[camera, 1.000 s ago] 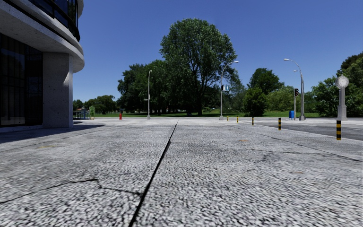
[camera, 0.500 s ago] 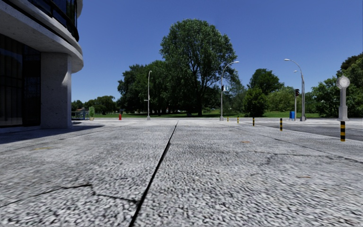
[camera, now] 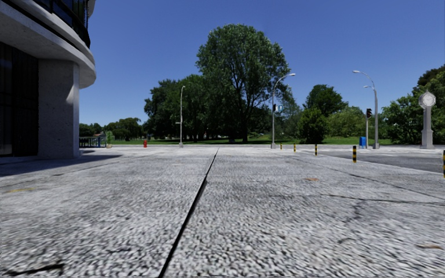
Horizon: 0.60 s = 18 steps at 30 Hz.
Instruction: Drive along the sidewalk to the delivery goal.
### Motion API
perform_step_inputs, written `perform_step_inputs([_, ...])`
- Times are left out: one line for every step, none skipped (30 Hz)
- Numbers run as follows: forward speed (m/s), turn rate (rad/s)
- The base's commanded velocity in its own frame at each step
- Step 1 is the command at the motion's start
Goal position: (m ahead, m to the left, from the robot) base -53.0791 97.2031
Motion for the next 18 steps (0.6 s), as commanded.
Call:
perform_step_inputs([2.00, 0.00])
perform_step_inputs([2.00, 0.00])
perform_step_inputs([2.00, 0.00])
perform_step_inputs([2.00, 0.00])
perform_step_inputs([2.00, 0.00])
perform_step_inputs([2.00, 0.00])
perform_step_inputs([2.00, 0.00])
perform_step_inputs([2.00, 0.00])
perform_step_inputs([2.00, 0.00])
perform_step_inputs([2.00, 0.00])
perform_step_inputs([2.00, 0.00])
perform_step_inputs([2.00, 0.00])
perform_step_inputs([2.00, 0.00])
perform_step_inputs([2.00, 0.01])
perform_step_inputs([2.00, 0.04])
perform_step_inputs([2.00, 0.04])
perform_step_inputs([2.00, 0.10])
perform_step_inputs([2.00, 0.19])
